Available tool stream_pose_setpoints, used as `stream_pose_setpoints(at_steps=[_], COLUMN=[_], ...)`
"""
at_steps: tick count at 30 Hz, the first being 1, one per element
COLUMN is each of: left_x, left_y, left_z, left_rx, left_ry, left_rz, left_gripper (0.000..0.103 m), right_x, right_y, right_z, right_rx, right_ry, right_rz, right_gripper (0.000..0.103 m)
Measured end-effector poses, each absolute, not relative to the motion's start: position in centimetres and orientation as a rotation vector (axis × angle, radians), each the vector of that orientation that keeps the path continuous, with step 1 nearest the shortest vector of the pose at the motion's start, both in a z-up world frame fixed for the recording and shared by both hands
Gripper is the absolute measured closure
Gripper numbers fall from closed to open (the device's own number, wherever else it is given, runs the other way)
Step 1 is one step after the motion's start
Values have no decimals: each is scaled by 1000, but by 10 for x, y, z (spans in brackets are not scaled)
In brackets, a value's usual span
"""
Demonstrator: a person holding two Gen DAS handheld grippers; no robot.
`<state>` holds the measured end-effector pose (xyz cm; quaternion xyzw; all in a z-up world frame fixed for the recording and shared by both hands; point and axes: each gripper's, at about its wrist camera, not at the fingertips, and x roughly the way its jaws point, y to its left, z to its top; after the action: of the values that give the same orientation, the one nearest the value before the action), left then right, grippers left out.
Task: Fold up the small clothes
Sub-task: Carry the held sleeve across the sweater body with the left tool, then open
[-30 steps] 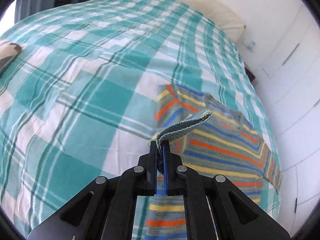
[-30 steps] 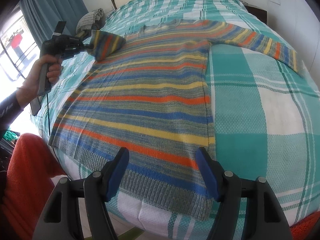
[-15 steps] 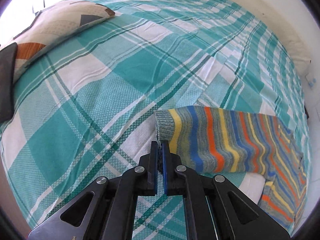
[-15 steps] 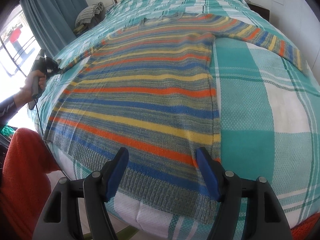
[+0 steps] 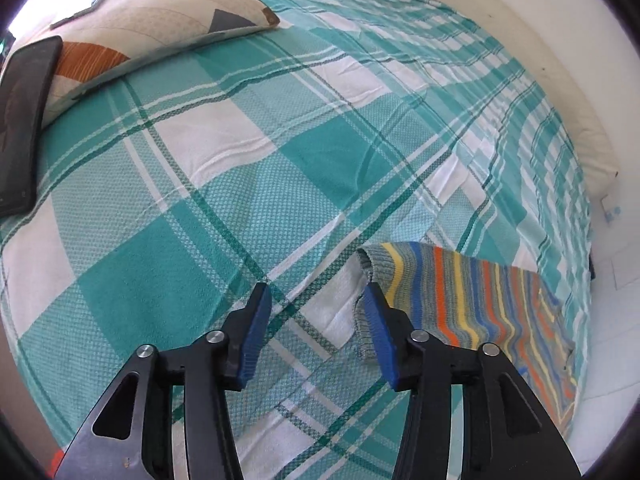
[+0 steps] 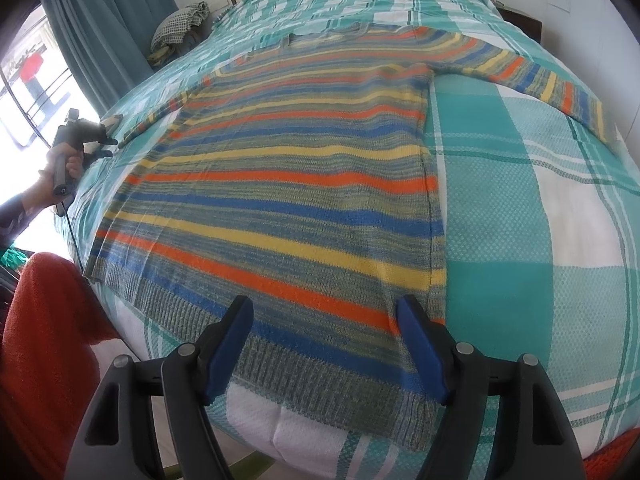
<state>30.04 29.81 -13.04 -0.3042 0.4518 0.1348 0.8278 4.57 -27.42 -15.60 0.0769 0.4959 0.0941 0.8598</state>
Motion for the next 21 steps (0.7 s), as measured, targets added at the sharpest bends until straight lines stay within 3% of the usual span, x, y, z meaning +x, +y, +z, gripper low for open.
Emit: stream_pose_setpoints(at_steps=[9,10,11,12,16,21], left_x=[354,358,362,366,365,378], left_y=[270,269,267,266,260,259], left_z=[-146,-148,-150,-151,-128,-147], left_rx=[-563,-562,-562,-544,-353,-293], left_ry=[1032,1028,1023,1035,937,1027], left_rz=[188,187,175,173,321,317], left_gripper=[50,55,92,100,101,100], right_x=[46,46,47,47,48,48], right_y=[-266,-265,-264,-262,-254,-252], right_z=[-160,-160,-161,-161,-164,-165], right_rx=[112,104,94,83,32,22], right_ry=[1049,1051,1053,1054,1059,1061], right_rz=[179,176,173,171,168,172], right_gripper=[26,26,25,24,18,16])
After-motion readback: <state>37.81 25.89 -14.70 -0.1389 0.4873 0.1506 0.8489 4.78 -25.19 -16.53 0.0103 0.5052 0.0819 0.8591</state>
